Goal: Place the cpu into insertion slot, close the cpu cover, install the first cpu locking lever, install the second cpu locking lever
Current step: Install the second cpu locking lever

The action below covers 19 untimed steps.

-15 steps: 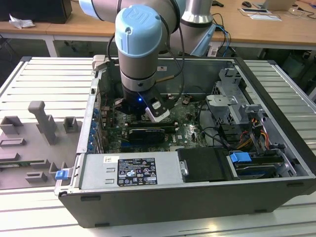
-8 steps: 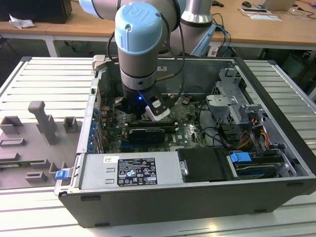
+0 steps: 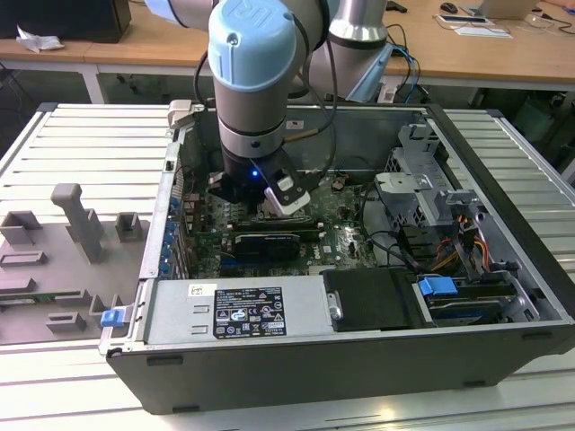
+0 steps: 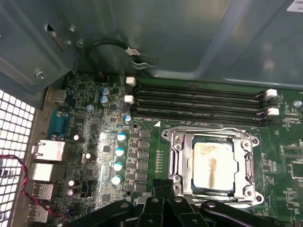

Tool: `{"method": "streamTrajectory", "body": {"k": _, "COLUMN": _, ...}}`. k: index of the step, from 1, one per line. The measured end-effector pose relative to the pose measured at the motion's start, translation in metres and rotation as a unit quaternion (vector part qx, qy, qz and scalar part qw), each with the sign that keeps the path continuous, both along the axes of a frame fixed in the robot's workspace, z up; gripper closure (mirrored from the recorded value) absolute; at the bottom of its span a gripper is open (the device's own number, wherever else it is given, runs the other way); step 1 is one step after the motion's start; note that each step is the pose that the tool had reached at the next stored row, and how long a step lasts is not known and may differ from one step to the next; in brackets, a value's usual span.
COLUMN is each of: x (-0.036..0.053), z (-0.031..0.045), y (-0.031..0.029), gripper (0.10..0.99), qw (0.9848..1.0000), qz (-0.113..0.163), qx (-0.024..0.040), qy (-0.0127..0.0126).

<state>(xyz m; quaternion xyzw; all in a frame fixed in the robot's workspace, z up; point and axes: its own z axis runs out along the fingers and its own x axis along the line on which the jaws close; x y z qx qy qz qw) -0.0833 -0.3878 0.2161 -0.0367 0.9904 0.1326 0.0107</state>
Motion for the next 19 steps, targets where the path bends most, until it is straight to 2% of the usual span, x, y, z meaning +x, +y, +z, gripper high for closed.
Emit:
{"method": "streamTrajectory", "body": {"k": 7, "x": 0.0, "z": 0.0025, "y": 0.0001, "gripper": 0.98, "qw": 1.0, "qz": 0.0, "qx": -0.0026, "qy": 0.0}}
{"method": "streamTrajectory", "body": {"k": 19, "x": 0.0, "z": 0.0045, "y": 0.0001, "gripper": 0.98, "qw": 1.0, "qz": 0.0, "qx": -0.0027, "qy": 0.0}}
